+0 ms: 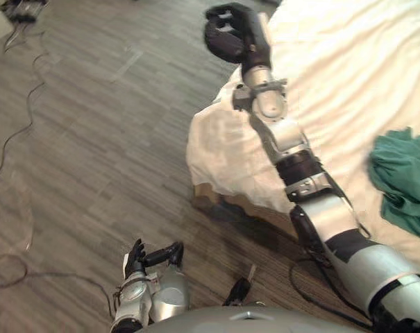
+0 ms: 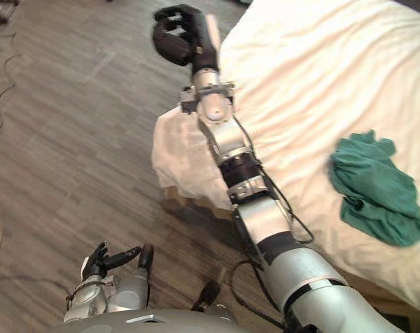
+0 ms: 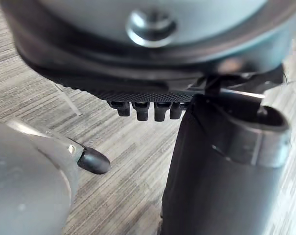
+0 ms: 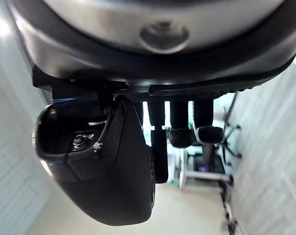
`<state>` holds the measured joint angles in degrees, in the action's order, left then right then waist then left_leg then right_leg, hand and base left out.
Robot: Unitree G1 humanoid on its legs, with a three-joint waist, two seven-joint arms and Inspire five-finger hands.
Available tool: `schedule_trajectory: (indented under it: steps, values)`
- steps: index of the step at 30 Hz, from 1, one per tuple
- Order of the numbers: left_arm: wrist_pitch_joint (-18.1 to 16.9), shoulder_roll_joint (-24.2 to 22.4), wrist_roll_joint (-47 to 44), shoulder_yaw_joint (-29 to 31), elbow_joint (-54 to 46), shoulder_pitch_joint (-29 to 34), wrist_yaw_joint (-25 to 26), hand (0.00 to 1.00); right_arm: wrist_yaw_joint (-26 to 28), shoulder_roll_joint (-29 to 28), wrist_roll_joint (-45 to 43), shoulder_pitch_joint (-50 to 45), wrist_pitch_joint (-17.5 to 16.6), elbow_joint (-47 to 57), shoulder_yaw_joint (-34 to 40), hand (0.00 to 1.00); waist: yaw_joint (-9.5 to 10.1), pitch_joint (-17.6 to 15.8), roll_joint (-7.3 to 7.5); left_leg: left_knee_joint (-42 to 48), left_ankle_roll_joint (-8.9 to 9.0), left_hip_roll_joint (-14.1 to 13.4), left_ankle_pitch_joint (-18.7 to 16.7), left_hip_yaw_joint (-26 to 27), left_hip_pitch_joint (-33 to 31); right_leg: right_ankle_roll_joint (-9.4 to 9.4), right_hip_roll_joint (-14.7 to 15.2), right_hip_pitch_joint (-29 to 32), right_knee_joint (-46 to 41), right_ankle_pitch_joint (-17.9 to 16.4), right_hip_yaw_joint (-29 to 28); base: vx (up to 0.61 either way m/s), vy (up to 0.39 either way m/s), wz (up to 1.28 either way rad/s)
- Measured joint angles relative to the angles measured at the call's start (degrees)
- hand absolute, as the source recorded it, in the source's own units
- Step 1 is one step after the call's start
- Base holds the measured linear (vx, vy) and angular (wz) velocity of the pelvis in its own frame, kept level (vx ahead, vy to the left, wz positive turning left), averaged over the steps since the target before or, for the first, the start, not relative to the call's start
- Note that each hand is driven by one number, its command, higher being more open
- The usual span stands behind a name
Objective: Tidy up the quilt and then pick up the clothes from the bed and put them into the laundry hamper
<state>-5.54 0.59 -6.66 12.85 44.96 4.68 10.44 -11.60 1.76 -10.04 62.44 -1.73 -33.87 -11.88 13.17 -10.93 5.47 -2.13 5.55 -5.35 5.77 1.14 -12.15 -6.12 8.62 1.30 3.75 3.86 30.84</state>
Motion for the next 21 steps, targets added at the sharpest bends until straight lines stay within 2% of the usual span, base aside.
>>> schedule_trajectory:
  steps: [2,4,7,9,13,14,17,19,21]
  values:
    - [-0.65,-0.14,-0.19,0.0,-1.11,-0.41,0.02,1.0,0.16,-1.56,-0.5,1.22,0.01,-1.08,-0.38,0.0,0.99,-1.61,-0.14,0.0,-0.05,0.01,0.66,-0.53,-1.91,0.48,0.16,2.02,-1.14,-0.36,0.6,-0.05,0.039,0.2]
    - [-0.99,-0.12,-0.31,-0.07,-1.76,-1.18,0.01,1.0,0.16,-1.99,-1.04,3.45,0.01,-3.0,-0.35,0.0,0.98,-3.45,-0.72,-0.02,-0.09,0.07,1.64,-1.38,-4.38,0.78,0.42,4.4,-2.52,-0.79,1.93,-0.07,0.04,0.2]
    - [-1.43,-0.36,-1.57,-0.76,-1.82,-3.05,0.06,1.0,-0.03,-0.7,-2.13,7.79,-0.03,-7.14,1.48,0.0,0.95,-6.66,-2.39,-0.3,-0.09,0.33,3.57,-2.88,-8.71,0.97,1.3,9.13,-5.74,-2.66,3.72,-0.09,0.025,0.21]
    - [-1.93,-1.61,-2.31,-1.34,-2.36,-4.57,0.03,1.0,0.0,2.81,-2.18,11.56,-0.16,-11.83,2.71,0.0,1.3,-8.26,-4.77,-1.72,0.1,-0.22,5.76,-3.84,-12.99,1.67,1.57,14.87,-9.17,-3.42,4.21,-0.11,0.013,0.09]
    - [-3.08,-2.49,-2.78,-3.02,-3.08,-6.29,-0.25,1.0,0.25,8.81,-3.91,14.82,-0.5,-21.67,4.67,0.0,1.5,-10.77,-7.27,-2.66,0.29,-0.66,8.41,-4.15,-18.12,2.55,2.51,22.48,-14.29,-4.57,3.62,-0.11,-0.002,-0.06]
    - [-3.45,-2.73,-2.77,-3.61,-3.33,-6.63,-0.64,1.0,2.42,10.4,-3.9,15.1,-2.84,-22.01,2.94,0.0,1.58,-11.1,-7.83,-2.65,0.24,-0.67,8.91,-3.68,-20.02,2.79,3.17,25.49,-16.34,-5.09,3.07,-0.11,-0.004,-0.24]
    - [-4.47,-3.19,-2.74,-4.01,-3.39,-6.65,-1.43,1.0,4.0,9.53,-4.76,17.62,-6.06,-23.54,-3.47,0.0,1.59,-11.28,-8.18,-2.66,0.37,-0.74,9.38,-1.17,-22.44,3.5,4.57,31.58,-21.1,-6.45,0.12,-0.08,-0.011,-0.38]
    - [-4.71,-3.04,-2.75,-3.95,-3.14,-6.64,-1.89,1.0,5.01,9.05,-4.98,16.77,-7.28,-23.94,-8.07,0.0,1.16,-11.25,-8.22,-2.68,0.48,-0.63,9.42,-0.8,-22.37,3.7,5.39,32.67,-23.6,-7.84,-0.43,-0.04,-0.048,-0.08]
    - [-4.84,-2.84,-2.7,-3.87,-2.4,-6.81,-2.45,1.0,5.35,6.22,-6.05,13.81,-7.35,-24.39,-10.86,0.0,0.49,-11.24,-8.23,-2.69,0.68,-0.8,9.35,-0.79,-21.9,3.92,5.52,32.62,-24.67,-8.54,-0.42,0.0,-0.062,0.02]
